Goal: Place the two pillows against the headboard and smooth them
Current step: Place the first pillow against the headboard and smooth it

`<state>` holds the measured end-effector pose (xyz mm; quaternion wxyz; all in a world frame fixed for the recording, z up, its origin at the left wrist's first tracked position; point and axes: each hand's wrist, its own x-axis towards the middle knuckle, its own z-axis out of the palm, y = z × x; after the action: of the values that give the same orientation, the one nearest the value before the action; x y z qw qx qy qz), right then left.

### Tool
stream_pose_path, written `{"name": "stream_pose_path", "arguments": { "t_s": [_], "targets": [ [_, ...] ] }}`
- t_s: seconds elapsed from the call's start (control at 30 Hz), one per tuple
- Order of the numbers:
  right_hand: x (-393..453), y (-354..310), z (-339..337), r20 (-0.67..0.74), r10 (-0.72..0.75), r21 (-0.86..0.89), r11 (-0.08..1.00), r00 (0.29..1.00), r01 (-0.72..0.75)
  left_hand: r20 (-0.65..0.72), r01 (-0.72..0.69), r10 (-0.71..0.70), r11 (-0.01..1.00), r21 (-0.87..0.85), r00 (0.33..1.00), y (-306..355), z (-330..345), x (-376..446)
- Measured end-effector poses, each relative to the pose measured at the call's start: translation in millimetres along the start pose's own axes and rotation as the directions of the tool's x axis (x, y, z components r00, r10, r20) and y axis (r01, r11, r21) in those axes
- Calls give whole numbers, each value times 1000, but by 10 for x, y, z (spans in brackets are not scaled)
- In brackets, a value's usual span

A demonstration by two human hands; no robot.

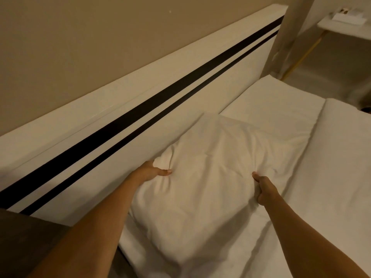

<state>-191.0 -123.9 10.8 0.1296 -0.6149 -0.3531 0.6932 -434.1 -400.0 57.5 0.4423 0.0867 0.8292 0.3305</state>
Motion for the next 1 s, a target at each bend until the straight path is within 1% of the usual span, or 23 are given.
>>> {"name": "stream_pose_path", "arguments": {
  "t_s": [0.1,0.2,0.27,0.33,0.43,0.47,0.53,0.67,0.83,1.0],
  "targets": [
    [306,76,183,11,-15,-5,1000,1000,15,-26,19,-17,998,60,1000,-76,-90,306],
    [592,224,374,31,-8,-29,1000,999,9,-91,31,-19,991,132,996,-213,-165,614],
    [798,377,452,51,11,-20,1000,999,-10,-129,23,-3,989,149,992,-300,-167,812],
    [1011,555,484,37,41,-22,999,998,-40,-134,16,7,986,167,991,-381,-133,972],
    [1266,744,474,42,30,-44,999,999,-28,-155,38,-10,984,176,988,-572,-70,1139],
    [1321,788,477,48,32,-54,998,998,-29,-173,47,-18,985,168,985,-640,-57,1165],
    [1354,822,491,15,25,-86,996,1000,-24,-193,55,-23,985,162,981,-775,-30,1208],
    [1458,763,504,-101,-51,-158,987,994,34,-203,75,-40,983,166,978,-945,31,1157],
    [1488,669,505,-102,-61,-209,977,993,39,-227,113,-70,977,182,971,-1031,89,1164],
    [1524,822,447,-78,-7,-202,979,997,-9,-328,59,22,970,235,944,-1059,225,1126]
  ]
}}
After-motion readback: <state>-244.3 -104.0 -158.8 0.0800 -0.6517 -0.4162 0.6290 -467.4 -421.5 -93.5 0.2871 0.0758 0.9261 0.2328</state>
